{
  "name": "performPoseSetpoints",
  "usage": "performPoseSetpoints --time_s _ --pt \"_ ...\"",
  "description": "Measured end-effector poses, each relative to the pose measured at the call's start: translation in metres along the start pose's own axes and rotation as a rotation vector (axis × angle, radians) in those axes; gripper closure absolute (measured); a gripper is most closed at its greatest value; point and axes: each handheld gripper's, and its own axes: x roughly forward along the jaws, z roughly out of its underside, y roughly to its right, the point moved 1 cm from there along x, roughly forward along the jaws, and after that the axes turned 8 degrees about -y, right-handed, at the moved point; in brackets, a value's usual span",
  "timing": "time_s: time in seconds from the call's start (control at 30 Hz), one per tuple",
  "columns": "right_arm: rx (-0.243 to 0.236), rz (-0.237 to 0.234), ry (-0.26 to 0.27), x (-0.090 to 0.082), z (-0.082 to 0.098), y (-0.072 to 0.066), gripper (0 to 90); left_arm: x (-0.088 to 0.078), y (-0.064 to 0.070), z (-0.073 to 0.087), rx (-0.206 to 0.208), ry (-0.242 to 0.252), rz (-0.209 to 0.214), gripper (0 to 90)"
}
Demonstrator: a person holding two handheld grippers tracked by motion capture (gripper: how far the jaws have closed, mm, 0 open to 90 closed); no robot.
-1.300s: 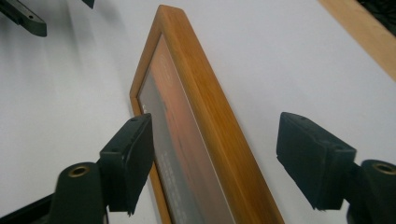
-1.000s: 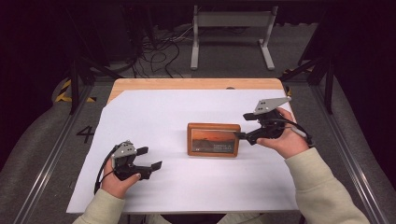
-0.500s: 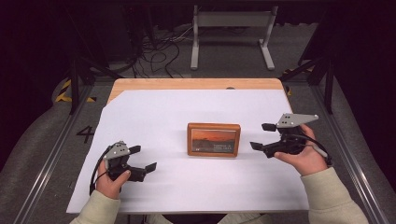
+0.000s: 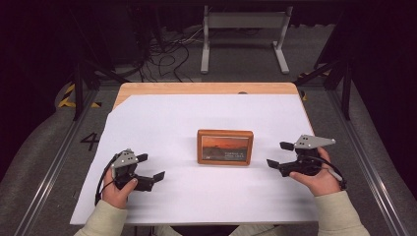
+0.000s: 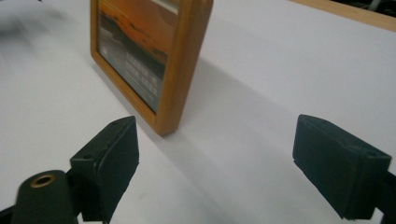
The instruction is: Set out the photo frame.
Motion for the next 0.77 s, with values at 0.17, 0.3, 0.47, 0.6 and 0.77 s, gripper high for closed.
performPoseSetpoints --time_s 0.17,0.3,0.47,0.6,0.77 --pt "0.018 0.007 0.012 0.006 0.013 0.002 15.3 0.000 0.000 0.000 0.013 0.003 -0.002 2.8" --pt "0.041 0.011 0.013 0.015 0.026 0.003 16.2 0.003 0.001 0.000 0.027 -0.010 -0.007 2.8" --pt "0.055 0.005 -0.022 0.025 0.038 -0.001 16.1 0.007 0.005 0.000 0.045 -0.038 0.000 2.8" --pt "0.045 0.007 -0.032 0.025 0.037 -0.003 16.1 0.007 0.003 0.000 0.040 -0.031 -0.009 2.8" --pt "0.040 0.008 -0.017 0.023 0.034 -0.004 16.1 0.007 0.003 0.000 0.040 -0.032 -0.020 2.7"
